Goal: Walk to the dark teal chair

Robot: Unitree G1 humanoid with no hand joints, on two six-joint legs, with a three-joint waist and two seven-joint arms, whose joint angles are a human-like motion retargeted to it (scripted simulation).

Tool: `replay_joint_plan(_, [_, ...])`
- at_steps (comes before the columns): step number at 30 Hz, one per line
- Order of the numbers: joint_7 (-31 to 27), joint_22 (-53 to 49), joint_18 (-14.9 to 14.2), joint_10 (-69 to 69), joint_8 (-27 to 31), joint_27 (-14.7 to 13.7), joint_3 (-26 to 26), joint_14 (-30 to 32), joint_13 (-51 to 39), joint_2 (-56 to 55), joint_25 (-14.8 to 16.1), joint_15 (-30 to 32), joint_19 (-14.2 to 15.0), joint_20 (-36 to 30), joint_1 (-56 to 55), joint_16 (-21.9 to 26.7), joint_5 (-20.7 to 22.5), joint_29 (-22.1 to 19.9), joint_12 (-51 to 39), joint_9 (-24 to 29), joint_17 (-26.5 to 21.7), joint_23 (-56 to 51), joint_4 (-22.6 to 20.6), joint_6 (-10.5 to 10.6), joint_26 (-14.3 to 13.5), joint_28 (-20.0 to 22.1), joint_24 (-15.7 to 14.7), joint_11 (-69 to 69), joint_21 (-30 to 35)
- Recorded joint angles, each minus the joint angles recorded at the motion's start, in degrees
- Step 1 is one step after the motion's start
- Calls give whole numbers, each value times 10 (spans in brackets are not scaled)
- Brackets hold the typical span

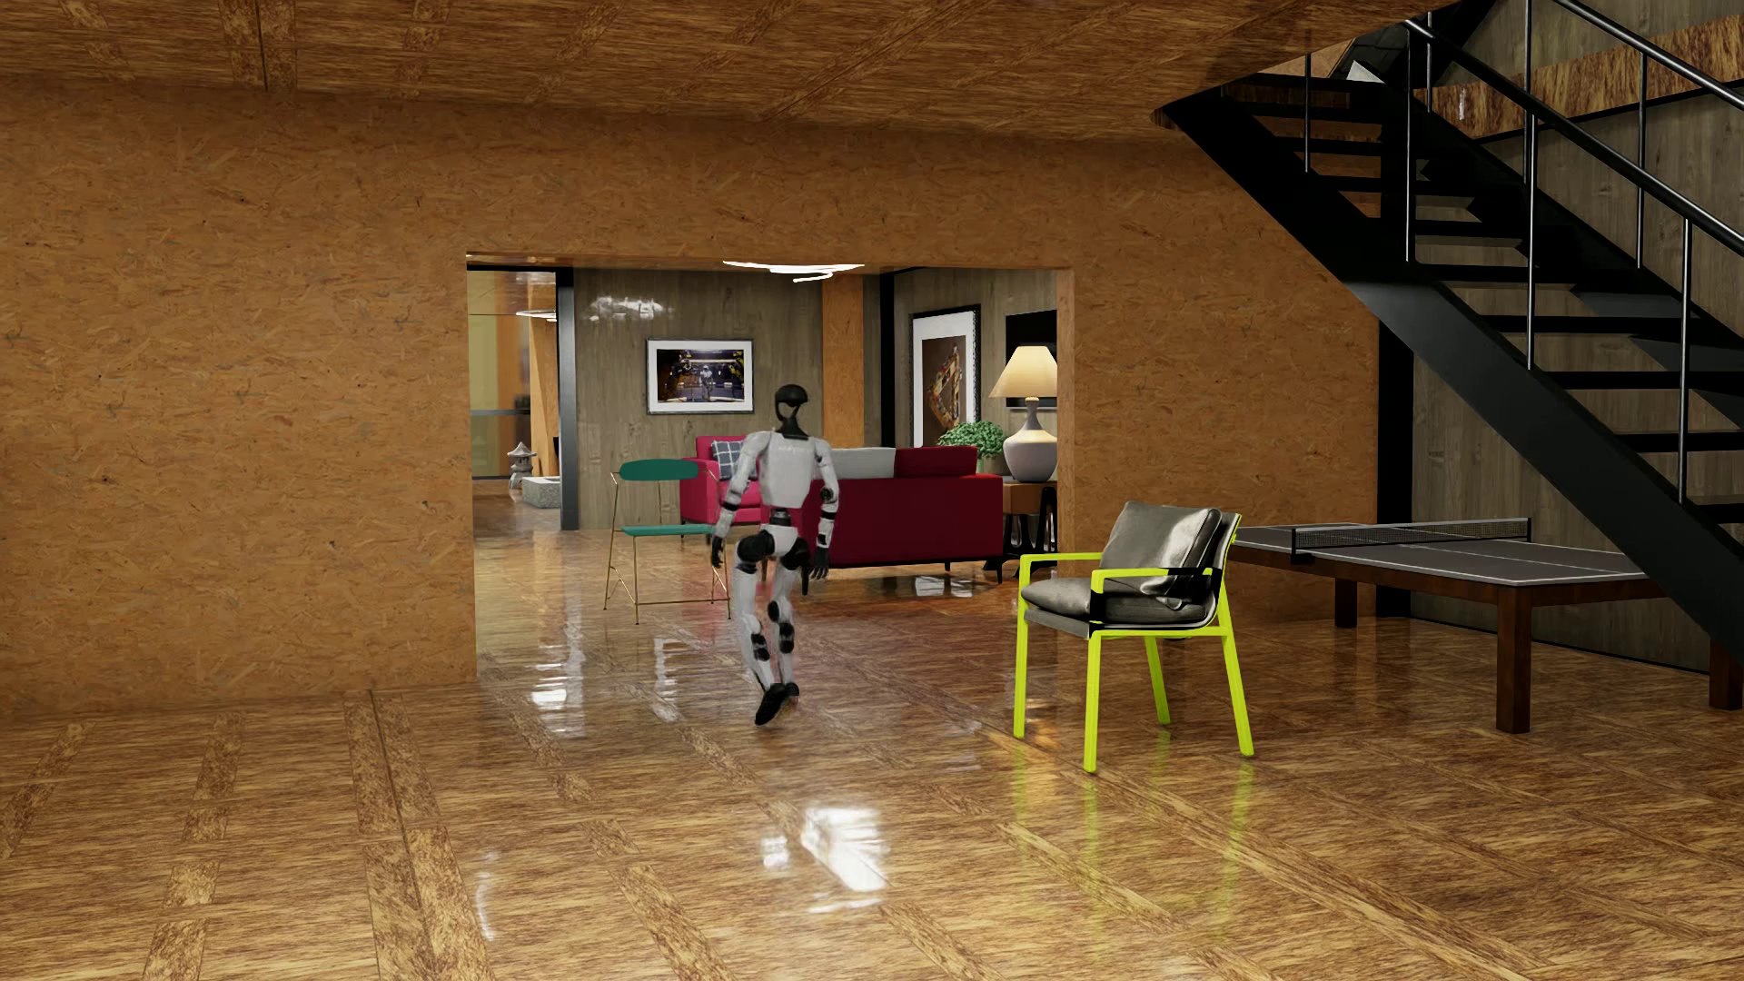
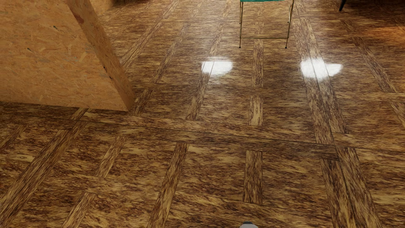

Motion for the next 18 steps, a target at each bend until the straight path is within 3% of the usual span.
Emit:
replay_joint_plan(1, [0, 35, 0, 84, 0, 0, 2, 41, -16, 24, 0, -29, 0, -22, -44, -15, 5, 0, 21, 4, -1, -3, 15, 4, 0, 0, 0, 10, -27])
replay_joint_plan(3, [0, 8, 0, 234, 0, 0, 28, 88, -24, 74, 0, -63, 0, -96, -133, -13, 11, 0, 63, 7, -21, -52, 8, 6, 0, 0, 0, 0, -91])
replay_joint_plan(6, [0, -106, 0, 197, 0, 0, 103, 157, -45, 149, 0, -77, 0, -133, -202, 17, 21, 0, 126, 14, -62, -99, 1, -2, 0, 0, 0, -43, -151])
replay_joint_plan(8, [0, -159, 0, 64, 0, 0, 122, 142, -69, 166, 0, -89, 0, -125, -215, 24, 22, 0, 155, 20, -84, -121, -7, -9, 0, 0, 0, -38, -178])
replay_joint_plan(9, [0, -188, 0, -9, 0, 0, 122, 126, -75, 223, 0, -89, 0, -122, -197, 24, 33, 0, 169, 29, -103, -146, -3, 4, 0, 0, 0, -65, -176])
replay_joint_plan(10, [0, -184, 0, -70, 0, 0, 136, 108, -94, 201, 0, -93, 0, -121, -209, 21, 26, 0, 163, 22, -108, -139, -19, -6, 0, 0, 0, -55, -185])
replay_joint_plan(13, [0, -169, 0, -152, 0, 0, 137, -31, -144, 238, 0, -113, 0, -114, -199, 5, 46, 0, 137, 28, -103, -111, -20, -1, 0, 0, 0, -72, -198])
replay_joint_plan(14, [0, -167, 0, -155, 0, 0, 131, -44, -154, 233, 0, -119, 0, -119, -203, 8, 44, 0, 124, 30, -99, -115, -21, 1, 0, 0, 0, -55, -194])
replay_joint_plan(18, [0, -168, 0, -145, 0, 0, 110, 45, -150, 263, 0, -126, 0, -129, -220, 34, 52, 0, 80, 31, -83, -157, -13, 14, 0, 0, 0, -63, -143])
